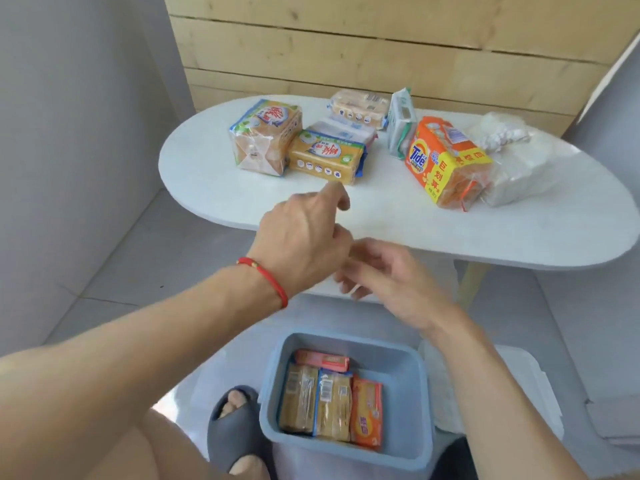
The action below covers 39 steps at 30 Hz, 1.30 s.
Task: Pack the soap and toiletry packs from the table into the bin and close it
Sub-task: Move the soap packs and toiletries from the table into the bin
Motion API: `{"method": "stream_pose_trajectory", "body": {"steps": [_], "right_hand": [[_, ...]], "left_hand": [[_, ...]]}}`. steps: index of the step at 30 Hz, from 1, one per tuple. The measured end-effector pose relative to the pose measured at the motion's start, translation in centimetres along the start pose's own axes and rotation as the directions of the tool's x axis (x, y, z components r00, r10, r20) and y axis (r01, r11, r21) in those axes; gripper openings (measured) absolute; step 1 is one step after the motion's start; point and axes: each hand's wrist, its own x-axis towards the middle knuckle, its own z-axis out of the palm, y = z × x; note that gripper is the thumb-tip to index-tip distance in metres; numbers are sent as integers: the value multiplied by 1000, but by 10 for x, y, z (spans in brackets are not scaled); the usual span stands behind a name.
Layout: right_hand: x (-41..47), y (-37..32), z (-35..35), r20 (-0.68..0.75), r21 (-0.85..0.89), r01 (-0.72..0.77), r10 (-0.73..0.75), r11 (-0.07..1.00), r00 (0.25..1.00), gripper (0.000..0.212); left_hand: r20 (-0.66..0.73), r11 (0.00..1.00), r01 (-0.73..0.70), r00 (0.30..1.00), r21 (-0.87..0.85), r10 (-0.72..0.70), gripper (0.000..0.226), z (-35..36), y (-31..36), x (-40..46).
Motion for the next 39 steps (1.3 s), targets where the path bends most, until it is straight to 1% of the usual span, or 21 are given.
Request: {"method": "stream_pose_trajectory", "body": {"steps": [1, 2, 4, 6, 7, 9, 10, 12, 14, 17, 20, 21, 23, 24, 26, 28, 31, 33, 35, 37, 39], "right_hand": [[12, -16, -10, -94, 26, 50, -47, 998, 994, 17], [24, -27, -17, -187, -18, 72, -74, 997, 980, 18], [53, -41, -25, -332, -227, 62, -137, 972, 933, 19], [80, -48, -30, -395, -422, 32, -215, 906, 893, 24], [93, -50, -33, -391, -511, 20, -253, 859, 885, 29], [117, -51, -37, -317, -677, 9, -303, 735, 899, 42], [129, -51, -39, -285, -727, 7, -311, 687, 907, 46], [152, -53, -41, -262, -762, 7, -318, 647, 911, 43], [177, -59, -46, -257, -767, -19, -279, 642, 926, 40], [204, -67, -52, -217, -778, -109, -102, 619, 971, 45], [216, -69, -56, -274, -789, -218, -11, 574, 962, 55], [215, -69, -56, -293, -801, -245, 0, 547, 956, 55], [212, -71, -57, -306, -824, -283, 35, 490, 951, 50], [208, -71, -59, -314, -817, -302, 60, 490, 947, 49], [195, -72, -63, -337, -771, -346, 118, 534, 934, 54], [174, -75, -66, -367, -724, -379, 144, 576, 919, 54], [142, -77, -68, -405, -665, -416, 169, 620, 899, 53], [122, -75, -68, -385, -649, -390, 160, 653, 909, 57], [100, -69, -69, -391, -571, -348, 126, 744, 912, 57], [76, -58, -71, -430, -475, -308, 88, 824, 899, 61], [52, -42, -76, -458, -356, -268, 82, 895, 885, 64]], "left_hand": [[-17, 1000, 7, 1000, -11, -7, 34, -8, -3, 22], [-16, 1000, 24, 1000, -14, -24, 33, -11, -8, 40], [5, 998, 60, 998, -11, -60, 38, -8, -20, 68], [44, 997, 60, 997, 39, -62, 47, 5, -28, 83], [51, 996, 39, 998, 84, -44, 50, 11, -29, 89], [33, 988, 17, 999, 151, -22, 52, 19, -31, 97], [33, 986, 18, 999, 164, -23, 51, 22, -31, 100], [69, 989, 15, 997, 149, -26, 50, 23, -30, 106], [83, 992, 24, 996, 123, -35, 44, 22, -25, 110], [30, 992, 50, 998, 117, -54, 43, 19, -17, 110], [-14, 984, 36, 999, 175, -34, 41, 17, -15, 107], [-29, 982, 29, 999, 188, -24, 42, 16, -17, 105], [-48, 987, 28, 999, 160, -21, 42, 11, -19, 100], [-45, 990, 30, 999, 135, -24, 43, 9, -20, 97], [-9, 994, 41, 999, 101, -40, 45, 4, -22, 89], [36, 996, 54, 998, 72, -56, 46, -1, -23, 80], [83, 998, 69, 994, 0, -68, 35, -7, -21, 66], [88, 999, 48, 995, 17, -49, 28, -8, -15, 54], [59, 999, 20, 998, 39, -22, 30, -6, -5, 38], [-34, 1000, -18, 999, 17, 19, 29, -1, 3, 18], [-110, 991, -130, 985, 21, 131, 26, 10, 11, -1]]}}
